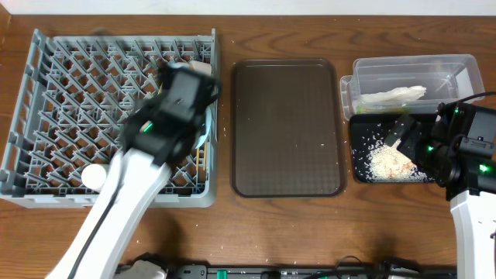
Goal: Sort waste into correct bins and load items into the dishwasher
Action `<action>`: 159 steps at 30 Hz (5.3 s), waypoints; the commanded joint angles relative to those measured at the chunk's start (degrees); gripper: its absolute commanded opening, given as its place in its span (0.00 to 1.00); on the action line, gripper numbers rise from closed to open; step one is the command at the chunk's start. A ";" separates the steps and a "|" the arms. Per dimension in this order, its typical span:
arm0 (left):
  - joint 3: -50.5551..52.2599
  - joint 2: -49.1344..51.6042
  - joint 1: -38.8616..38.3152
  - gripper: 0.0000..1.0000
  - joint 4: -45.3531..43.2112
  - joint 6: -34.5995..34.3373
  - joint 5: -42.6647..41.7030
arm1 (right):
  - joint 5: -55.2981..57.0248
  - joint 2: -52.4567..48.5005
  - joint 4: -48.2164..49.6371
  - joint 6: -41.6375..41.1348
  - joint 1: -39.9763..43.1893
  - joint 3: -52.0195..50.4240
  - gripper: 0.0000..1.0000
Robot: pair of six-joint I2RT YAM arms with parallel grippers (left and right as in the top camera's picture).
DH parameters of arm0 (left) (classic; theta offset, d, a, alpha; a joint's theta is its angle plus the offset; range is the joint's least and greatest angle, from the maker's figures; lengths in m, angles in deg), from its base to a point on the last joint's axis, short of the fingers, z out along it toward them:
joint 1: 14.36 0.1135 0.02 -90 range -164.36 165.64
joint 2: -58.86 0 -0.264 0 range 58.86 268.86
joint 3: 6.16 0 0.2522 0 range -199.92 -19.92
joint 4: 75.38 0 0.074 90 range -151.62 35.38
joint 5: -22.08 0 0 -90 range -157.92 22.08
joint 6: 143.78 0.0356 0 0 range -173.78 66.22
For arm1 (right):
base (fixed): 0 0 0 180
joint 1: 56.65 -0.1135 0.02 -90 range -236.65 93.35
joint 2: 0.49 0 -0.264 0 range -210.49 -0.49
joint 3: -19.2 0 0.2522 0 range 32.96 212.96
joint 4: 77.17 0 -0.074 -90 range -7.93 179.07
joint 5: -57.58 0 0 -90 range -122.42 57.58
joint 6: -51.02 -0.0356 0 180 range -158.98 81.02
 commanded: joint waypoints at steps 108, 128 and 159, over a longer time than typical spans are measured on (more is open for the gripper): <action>76.89 -72.94 20.50 0.88 -52.35 12.28 -26.49 | 5.92 11.87 8.55 13.38 -4.44 -2.99 0.99; 76.89 -72.94 20.50 0.88 -52.35 12.28 -26.49 | 7.37 59.69 32.22 22.12 -8.22 -42.03 0.99; 76.89 -72.94 20.50 0.88 -52.35 12.28 -26.47 | 7.21 64.41 46.10 21.73 -8.39 -57.16 0.99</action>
